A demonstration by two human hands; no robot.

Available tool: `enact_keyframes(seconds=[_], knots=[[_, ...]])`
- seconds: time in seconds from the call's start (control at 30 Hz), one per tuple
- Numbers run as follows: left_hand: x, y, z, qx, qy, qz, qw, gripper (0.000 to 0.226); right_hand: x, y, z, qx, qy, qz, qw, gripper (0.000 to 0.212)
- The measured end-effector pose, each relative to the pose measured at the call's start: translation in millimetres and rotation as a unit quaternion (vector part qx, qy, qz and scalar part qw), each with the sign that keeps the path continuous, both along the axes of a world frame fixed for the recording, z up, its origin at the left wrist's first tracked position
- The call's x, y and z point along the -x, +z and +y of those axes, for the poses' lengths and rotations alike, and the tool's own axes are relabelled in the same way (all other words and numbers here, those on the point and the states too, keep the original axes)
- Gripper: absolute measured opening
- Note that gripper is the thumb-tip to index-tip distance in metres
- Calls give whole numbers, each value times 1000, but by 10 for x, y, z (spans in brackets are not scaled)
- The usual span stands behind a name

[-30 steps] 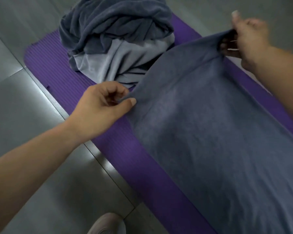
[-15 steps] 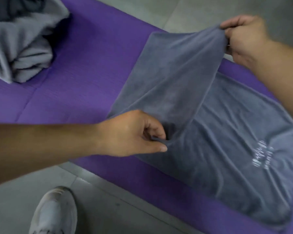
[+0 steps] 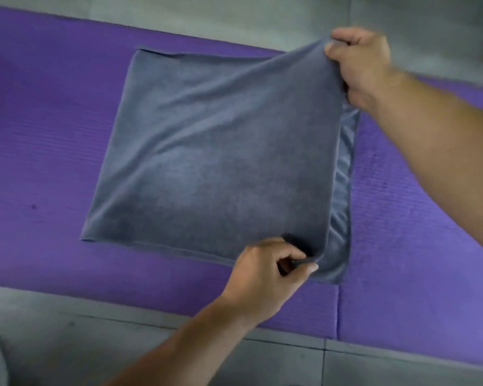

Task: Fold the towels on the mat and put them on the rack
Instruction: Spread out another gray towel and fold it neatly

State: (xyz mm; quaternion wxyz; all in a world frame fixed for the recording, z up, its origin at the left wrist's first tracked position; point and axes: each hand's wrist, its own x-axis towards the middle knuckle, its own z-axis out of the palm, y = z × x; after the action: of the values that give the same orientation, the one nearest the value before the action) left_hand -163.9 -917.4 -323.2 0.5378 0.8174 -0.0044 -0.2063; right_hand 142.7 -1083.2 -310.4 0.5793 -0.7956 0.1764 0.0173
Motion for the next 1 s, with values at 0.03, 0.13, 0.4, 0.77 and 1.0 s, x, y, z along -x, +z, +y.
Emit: enact_keyframes(seconds=[0.03, 0.13, 0.4, 0.77, 1.0], knots=[[39, -50, -137, -9, -8, -7, 1000, 17, 25, -39, -122, 1, -1, 14, 1000, 38], [93, -152, -472, -61, -14, -27, 998, 20, 145, -162, -432, 55, 24, 53, 997, 56], [242, -553, -889, -195, -41, -129, 971, 18, 316, -486, -802, 172, 64, 96, 978, 55], [263, -411, -949, -202, -120, -71, 969, 38, 422, -598, -666, 386, 134, 84, 909, 48], [-300, -256, 404, -244, 173, -63, 952, 15, 697, -577, 119, 478, 228, -87, 844, 31]])
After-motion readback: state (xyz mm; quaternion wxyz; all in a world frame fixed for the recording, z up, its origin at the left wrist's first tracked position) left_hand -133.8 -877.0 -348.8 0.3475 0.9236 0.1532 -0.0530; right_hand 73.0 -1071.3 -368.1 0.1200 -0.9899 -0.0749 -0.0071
